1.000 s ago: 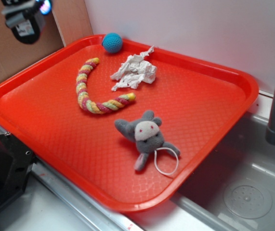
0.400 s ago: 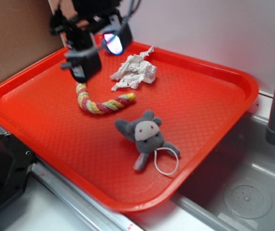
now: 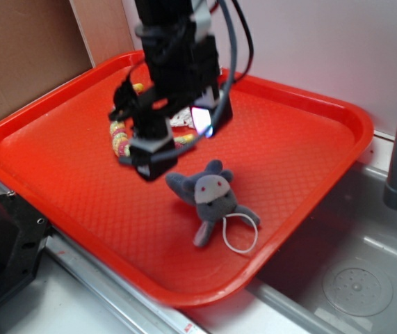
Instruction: Grab the gray animal.
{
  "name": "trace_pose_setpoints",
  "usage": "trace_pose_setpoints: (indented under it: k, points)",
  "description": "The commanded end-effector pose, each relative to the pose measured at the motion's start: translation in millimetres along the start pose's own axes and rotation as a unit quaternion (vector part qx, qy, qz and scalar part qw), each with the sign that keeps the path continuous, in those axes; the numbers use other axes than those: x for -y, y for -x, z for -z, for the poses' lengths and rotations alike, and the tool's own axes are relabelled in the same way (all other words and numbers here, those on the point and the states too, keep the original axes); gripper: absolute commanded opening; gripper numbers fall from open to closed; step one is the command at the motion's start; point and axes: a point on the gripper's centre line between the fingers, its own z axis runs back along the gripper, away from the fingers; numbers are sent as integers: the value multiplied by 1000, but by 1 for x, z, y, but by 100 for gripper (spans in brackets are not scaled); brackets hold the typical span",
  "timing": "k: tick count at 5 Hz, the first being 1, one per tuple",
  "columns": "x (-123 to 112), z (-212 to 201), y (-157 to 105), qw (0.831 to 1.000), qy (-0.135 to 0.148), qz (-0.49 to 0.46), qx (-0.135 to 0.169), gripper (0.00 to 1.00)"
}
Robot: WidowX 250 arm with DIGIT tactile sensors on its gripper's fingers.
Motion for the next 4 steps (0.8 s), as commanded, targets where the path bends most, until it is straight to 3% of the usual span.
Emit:
trace_pose_setpoints:
  k: [1,2,3,4]
  points:
    - [13,33,-16,1000,10,20,-20,100]
    - [10,45,-19,999,8,1,-46,100]
    - [7,50,-18,999,4,1,-52,0]
    - [4,48,-15,999,1,-7,-52,0]
